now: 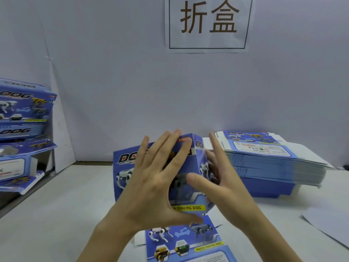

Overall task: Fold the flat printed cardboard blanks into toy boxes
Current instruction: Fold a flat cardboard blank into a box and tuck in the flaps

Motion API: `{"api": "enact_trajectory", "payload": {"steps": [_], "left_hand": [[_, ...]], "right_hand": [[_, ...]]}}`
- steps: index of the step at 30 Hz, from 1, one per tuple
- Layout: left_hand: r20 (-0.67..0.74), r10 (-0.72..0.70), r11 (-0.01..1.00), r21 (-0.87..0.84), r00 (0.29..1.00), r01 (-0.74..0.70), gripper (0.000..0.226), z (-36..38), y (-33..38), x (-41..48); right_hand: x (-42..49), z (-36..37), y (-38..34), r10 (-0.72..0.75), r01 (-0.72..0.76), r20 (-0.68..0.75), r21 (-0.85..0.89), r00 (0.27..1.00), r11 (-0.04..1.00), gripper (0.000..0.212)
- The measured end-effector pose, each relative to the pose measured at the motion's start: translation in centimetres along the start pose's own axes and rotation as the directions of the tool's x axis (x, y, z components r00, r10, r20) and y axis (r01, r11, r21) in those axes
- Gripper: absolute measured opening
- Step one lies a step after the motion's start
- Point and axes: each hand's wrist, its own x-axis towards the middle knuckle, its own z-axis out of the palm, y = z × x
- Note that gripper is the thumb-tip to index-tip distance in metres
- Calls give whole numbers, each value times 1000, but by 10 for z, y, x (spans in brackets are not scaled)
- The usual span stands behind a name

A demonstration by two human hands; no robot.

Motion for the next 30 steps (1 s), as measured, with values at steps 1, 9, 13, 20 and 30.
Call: {"api": "enact_trajectory", "payload": {"steps": [1, 9, 13, 20, 30], "left_hand": [[41, -34, 999, -5, 999, 34, 116, 1, -2, 0], [183, -838, 272, -676, 514, 685, 135, 16, -15, 3], [459, -656, -251, -881, 599, 401, 105, 21, -18, 4], [332, -339, 74, -924, 880, 376, 68, 29, -35, -10], [494, -329, 80, -835, 805, 545, 90, 54, -30, -16]], "right_hand": [[2, -3, 4, 20, -16, -71, 45, 997, 999, 99], [10, -1, 24, 84, 63, -369, 370, 926, 927, 89], [8, 3, 33, 199, -79, -197, 493, 960, 867, 63], [15, -33, 34, 213, -99, -336, 325, 917, 941, 32], [13, -28, 47, 180, -168, -107, 114, 978, 979, 58]]}}
